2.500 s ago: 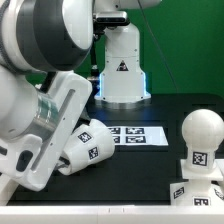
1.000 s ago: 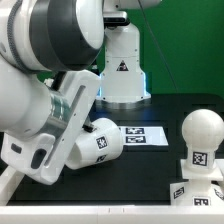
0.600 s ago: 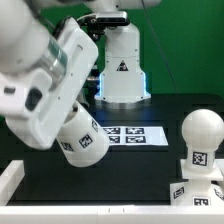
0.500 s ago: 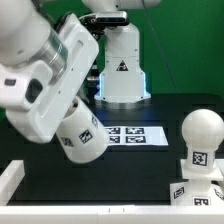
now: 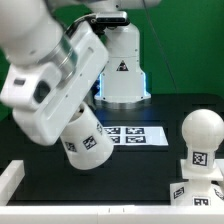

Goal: Assemble lamp

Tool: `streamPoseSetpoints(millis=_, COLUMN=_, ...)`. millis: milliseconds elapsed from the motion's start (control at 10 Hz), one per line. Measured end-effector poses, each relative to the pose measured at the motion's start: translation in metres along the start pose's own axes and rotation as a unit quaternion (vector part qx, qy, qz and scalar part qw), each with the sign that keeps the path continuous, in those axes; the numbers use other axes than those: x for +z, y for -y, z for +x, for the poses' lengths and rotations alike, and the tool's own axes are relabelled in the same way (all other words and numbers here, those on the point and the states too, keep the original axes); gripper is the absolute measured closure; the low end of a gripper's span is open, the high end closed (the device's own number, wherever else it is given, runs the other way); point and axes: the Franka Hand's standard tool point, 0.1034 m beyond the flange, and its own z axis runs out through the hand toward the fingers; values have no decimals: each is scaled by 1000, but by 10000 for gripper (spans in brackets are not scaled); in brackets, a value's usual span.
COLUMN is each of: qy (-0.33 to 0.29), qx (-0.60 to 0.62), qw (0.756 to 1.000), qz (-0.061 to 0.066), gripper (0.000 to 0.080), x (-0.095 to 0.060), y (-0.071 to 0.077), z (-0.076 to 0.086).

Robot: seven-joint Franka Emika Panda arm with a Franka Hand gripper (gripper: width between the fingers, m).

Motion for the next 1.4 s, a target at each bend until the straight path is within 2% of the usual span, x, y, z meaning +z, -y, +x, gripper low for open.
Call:
streamPoseSetpoints(millis=100, qy=-7, qx=-28, qw=999, qz=-29, gripper=758, x=-6, y=5, z=3)
streamPoseSetpoints(millis=200, qy=-7, qx=-28, qw=999, qz=-33, gripper=758, x=-7, y=6, z=1)
streamPoseSetpoints(millis=400, qy=-7, qx=-27, qw=999, qz=-32, gripper=758, x=-5, y=5, z=0)
streamPoseSetpoints(millis=500, qy=-9, qx=-32, qw=998, qz=-45, gripper=758, x=-11, y=2, z=4)
streamPoseSetpoints(millis=600, qy=-18, qx=-49, qw=995, qz=-86, gripper=758, x=-34, y=5, z=14)
streamPoseSetpoints(millis=700, qy=-27, qx=-65, qw=991, qz=-113, gripper=758, x=-62, y=22, z=26)
streamPoseSetpoints(millis=800, qy=-34, qx=-74, qw=988, qz=-131, gripper=758, x=-83, y=35, z=39)
streamPoseSetpoints(millis=900, qy=-39, qx=-68, qw=987, qz=-142, gripper=758, x=-97, y=44, z=50)
streamPoseSetpoints(millis=1000, qy=-37, qx=-30, qw=990, qz=-129, gripper=758, x=-95, y=50, z=53)
streamPoseSetpoints(millis=1300, qy=-35, qx=-36, qw=991, qz=-127, gripper=758, x=-91, y=48, z=53)
streamPoseSetpoints(millis=1400, qy=-36, qx=-54, qw=985, qz=-158, gripper=758, x=-98, y=47, z=71)
